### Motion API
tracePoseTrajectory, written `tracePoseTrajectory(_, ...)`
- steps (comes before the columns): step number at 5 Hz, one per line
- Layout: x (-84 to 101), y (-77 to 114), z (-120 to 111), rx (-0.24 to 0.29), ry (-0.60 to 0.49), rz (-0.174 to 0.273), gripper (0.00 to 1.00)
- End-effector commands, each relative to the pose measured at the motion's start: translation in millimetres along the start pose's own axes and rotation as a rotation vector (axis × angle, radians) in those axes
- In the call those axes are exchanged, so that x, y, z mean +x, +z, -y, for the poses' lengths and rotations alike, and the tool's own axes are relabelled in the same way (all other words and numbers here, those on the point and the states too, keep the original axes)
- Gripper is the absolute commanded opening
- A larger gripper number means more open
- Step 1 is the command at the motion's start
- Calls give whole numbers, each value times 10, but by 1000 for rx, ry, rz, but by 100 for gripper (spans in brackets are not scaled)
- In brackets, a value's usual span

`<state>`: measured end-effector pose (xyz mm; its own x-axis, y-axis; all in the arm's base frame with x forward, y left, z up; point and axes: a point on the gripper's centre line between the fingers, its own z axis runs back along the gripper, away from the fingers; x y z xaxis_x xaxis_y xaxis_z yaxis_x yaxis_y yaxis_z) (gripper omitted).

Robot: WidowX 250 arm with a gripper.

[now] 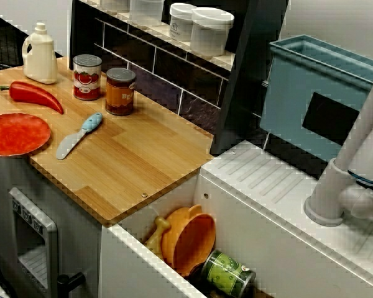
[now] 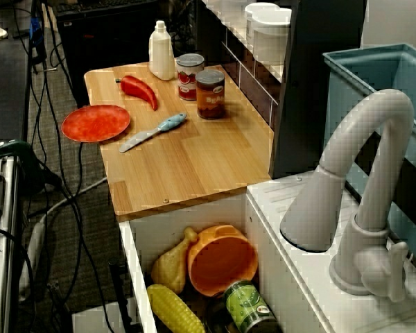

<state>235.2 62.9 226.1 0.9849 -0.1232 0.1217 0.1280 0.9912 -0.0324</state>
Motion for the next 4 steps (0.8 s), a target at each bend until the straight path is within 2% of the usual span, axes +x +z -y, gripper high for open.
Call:
tracePoseTrajectory(1,315,104,-483,7,-358,-183,100)
tracePoseTrajectory(2,358,160,-653,-21,-502,-240,100)
tracePoseTrajectory(3,401,247,-999,-107,-570,-279,100)
tracePoseTrajectory(4,409,247,-1279,-131,-585,-285,100)
